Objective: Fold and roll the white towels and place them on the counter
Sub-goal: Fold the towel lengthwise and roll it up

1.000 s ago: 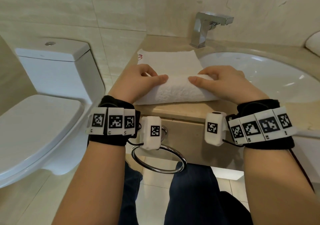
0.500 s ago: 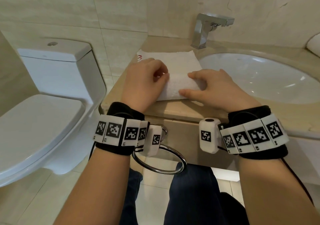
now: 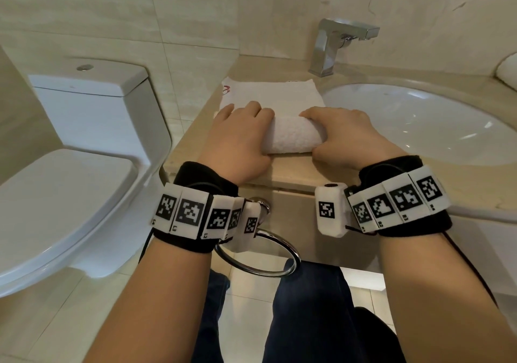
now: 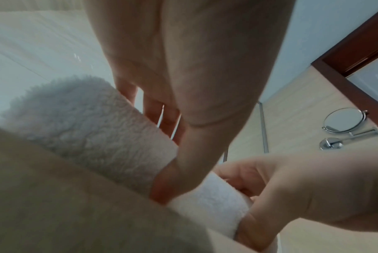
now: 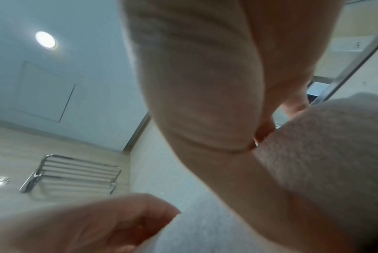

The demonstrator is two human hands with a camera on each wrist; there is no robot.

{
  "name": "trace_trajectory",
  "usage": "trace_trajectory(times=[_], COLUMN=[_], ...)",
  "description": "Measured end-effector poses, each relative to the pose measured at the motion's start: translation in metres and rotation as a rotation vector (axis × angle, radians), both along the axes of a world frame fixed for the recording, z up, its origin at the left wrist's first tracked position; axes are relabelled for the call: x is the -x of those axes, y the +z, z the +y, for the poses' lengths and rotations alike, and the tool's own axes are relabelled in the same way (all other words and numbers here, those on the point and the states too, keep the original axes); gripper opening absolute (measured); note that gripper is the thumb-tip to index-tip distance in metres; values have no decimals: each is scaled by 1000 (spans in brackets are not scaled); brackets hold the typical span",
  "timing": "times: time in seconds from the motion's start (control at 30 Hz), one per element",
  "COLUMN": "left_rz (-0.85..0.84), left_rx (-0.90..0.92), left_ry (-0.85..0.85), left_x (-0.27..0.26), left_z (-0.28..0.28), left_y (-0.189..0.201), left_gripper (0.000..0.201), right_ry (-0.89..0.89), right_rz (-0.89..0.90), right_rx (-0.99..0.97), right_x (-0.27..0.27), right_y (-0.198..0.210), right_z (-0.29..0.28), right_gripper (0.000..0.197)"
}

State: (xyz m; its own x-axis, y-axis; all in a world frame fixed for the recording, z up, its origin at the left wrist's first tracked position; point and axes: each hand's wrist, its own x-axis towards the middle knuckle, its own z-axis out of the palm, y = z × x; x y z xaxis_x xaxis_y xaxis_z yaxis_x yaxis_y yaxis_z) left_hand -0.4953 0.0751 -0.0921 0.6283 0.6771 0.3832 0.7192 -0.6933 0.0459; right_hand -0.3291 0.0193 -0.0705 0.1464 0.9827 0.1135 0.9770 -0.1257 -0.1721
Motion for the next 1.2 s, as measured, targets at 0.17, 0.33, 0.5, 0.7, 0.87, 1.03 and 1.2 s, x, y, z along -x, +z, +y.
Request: trace_trajectory(times=[0.17, 0.33, 0.5, 0.7, 0.87, 1.03, 1.2], left_rz=[12, -64, -65, -78, -118, -129, 28], left_rx=[57, 206, 319, 405, 502, 586, 274], left_ry=[-22, -70, -52, -14, 6, 76, 16], left_x=[1, 0, -5, -11, -19, -24, -20], left_z=[-7, -7, -11, -12, -4, 2, -8], left_y=[2, 4, 13, 25, 28, 32, 27], left_gripper=[52, 58, 43, 30, 24, 20, 40], right_ry=[-30, -102, -158, -191, -52, 0, -48], right_rz=[96, 268, 332, 154, 79, 257, 115], right_rx=[25, 31, 36, 12, -90, -154, -107], right_x=[-2, -7, -6, -5, -2, 4, 7], right_y=[6, 17, 22, 18, 12, 6, 4], right_z=[-13, -20, -19, -17, -19, -23, -11], right_gripper=[55, 40, 30, 33, 48, 39, 35])
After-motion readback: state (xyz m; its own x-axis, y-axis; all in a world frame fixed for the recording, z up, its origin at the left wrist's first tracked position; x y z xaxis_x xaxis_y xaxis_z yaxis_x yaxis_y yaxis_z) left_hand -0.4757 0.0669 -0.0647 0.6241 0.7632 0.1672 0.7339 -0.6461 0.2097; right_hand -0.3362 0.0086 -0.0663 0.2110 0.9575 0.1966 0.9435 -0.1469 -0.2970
